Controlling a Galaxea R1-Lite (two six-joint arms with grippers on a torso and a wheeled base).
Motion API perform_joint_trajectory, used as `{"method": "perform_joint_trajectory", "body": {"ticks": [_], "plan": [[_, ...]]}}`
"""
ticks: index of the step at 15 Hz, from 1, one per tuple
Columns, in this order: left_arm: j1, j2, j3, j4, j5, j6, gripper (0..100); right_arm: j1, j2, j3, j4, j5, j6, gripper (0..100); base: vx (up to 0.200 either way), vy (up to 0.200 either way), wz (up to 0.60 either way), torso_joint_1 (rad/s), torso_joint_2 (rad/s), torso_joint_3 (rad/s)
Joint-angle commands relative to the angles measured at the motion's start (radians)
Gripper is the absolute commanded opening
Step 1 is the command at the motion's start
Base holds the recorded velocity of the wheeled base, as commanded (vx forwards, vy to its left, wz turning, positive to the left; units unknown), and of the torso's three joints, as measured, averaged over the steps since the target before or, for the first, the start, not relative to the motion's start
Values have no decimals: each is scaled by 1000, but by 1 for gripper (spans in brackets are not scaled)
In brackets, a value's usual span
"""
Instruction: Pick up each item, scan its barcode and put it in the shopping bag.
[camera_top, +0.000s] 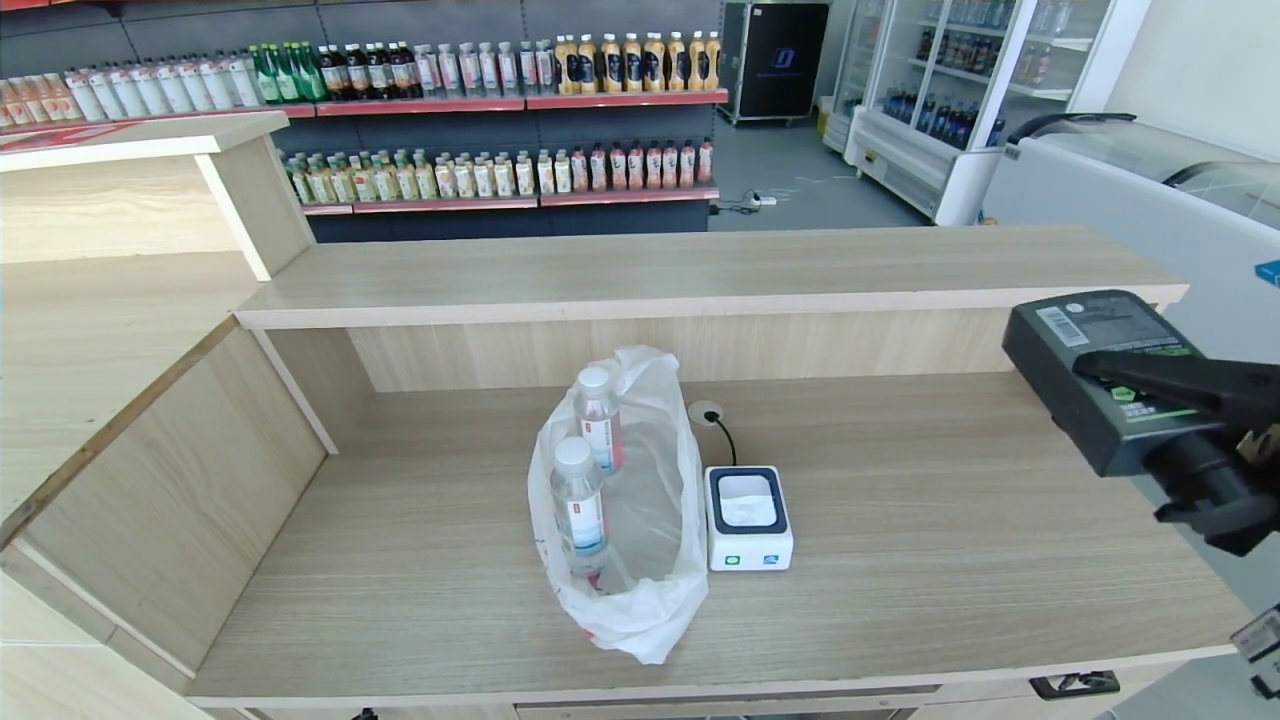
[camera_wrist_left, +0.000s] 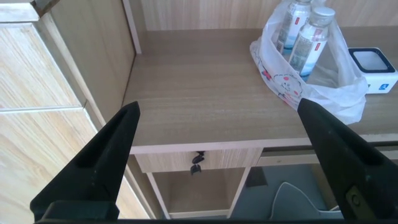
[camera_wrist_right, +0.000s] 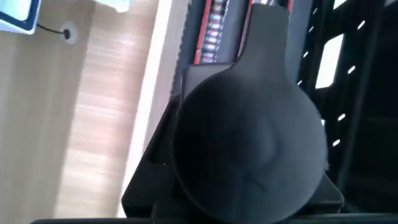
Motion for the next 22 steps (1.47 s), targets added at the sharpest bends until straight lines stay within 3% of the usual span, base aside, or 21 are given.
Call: {"method": "perform_joint_trajectory", "body": {"ticks": [1, 4, 10, 16, 22], "plan": [[0, 1, 0, 0, 0, -1, 100, 269, 18, 9, -120, -101, -257, 0, 0, 0, 0, 0, 0, 0], [0, 1, 0, 0, 0, -1, 100, 437, 56, 26, -275, -187, -344, 0, 0, 0, 0, 0, 0, 0], [0, 1, 0, 0, 0, -1, 100, 619, -10, 54, -274, -224, -346, 0, 0, 0, 0, 0, 0, 0], [0, 1, 0, 0, 0, -1, 100, 740, -65, 69, -108, -247, -458, 0, 0, 0, 0, 0, 0, 0], [0, 1, 0, 0, 0, -1, 100, 806, -48, 66, -106, -308, -407, 0, 0, 0, 0, 0, 0, 0]]}}
